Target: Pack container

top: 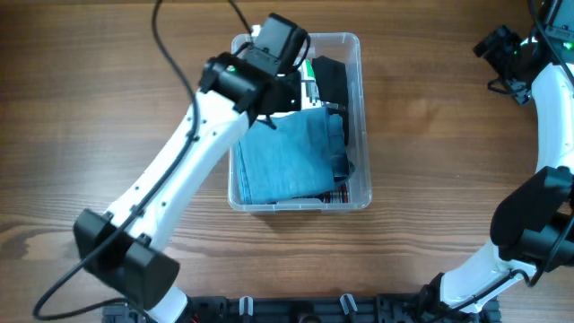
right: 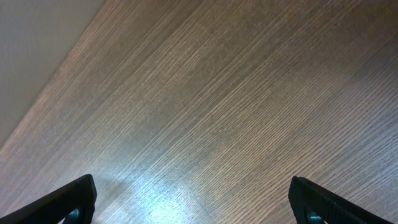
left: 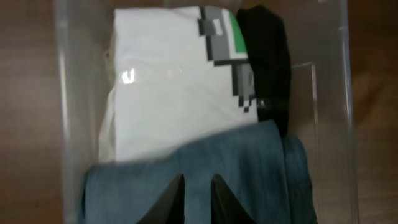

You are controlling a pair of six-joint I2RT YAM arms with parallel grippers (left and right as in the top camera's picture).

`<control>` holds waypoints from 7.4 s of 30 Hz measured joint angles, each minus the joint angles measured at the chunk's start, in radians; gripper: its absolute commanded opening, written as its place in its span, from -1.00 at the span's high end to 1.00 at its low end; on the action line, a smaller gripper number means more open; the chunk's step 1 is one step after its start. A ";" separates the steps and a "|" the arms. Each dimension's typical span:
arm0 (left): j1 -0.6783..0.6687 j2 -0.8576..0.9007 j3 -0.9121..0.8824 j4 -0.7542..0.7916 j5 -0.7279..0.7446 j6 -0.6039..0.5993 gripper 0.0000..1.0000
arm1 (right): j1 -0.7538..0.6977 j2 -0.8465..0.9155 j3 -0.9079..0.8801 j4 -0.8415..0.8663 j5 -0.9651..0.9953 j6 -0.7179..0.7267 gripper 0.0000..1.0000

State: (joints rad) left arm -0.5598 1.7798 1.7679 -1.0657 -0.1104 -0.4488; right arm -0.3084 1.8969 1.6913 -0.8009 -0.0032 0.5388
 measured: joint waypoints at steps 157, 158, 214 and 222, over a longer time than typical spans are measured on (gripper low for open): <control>0.323 -0.987 -0.977 0.593 0.263 0.393 -0.99 | 0.000 0.000 0.000 0.000 0.000 0.000 -0.99; 0.344 -1.037 -1.037 0.643 0.285 0.396 -1.00 | 0.000 0.000 0.000 0.001 0.000 0.000 -0.99; 0.586 -1.766 -1.758 1.012 0.305 0.471 -0.99 | 0.000 0.000 0.000 0.001 0.000 0.000 -1.00; 0.586 -1.766 -1.758 1.012 0.305 0.471 -0.99 | 0.000 0.000 0.000 0.001 0.000 0.000 -1.00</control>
State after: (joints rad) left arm 0.0257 0.0139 0.0101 -0.0540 0.1947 0.0219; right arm -0.3084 1.8969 1.6913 -0.8001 -0.0036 0.5388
